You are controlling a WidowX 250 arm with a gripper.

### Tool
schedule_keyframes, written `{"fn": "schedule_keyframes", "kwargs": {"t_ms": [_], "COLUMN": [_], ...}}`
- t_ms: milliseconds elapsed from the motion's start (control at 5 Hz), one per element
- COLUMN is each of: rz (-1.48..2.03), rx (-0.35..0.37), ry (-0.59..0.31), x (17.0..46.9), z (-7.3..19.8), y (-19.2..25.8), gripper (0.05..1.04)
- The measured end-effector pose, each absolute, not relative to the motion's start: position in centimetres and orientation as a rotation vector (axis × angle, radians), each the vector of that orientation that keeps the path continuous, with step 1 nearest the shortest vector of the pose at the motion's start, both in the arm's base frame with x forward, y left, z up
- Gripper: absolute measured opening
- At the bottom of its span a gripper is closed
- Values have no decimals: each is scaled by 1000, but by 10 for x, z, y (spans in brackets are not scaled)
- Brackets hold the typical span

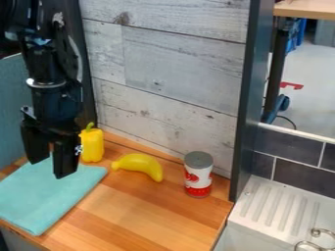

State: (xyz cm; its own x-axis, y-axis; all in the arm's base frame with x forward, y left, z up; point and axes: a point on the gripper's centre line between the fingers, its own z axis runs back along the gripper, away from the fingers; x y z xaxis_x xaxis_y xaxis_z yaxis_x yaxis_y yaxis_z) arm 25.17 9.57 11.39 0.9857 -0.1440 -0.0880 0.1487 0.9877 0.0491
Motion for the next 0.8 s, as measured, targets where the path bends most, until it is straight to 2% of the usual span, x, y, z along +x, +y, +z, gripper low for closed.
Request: {"fn": "schedule_keyframes", "kwargs": {"t_ms": [200, 400, 800], "rz": [-150, -162, -123], "rx": [42, 37, 49], "ry": [107, 57, 58], "x": [250, 248, 239], "z": [107, 105, 81], "y": [94, 123, 180], "gripper": [1001, 1001, 1001]}}
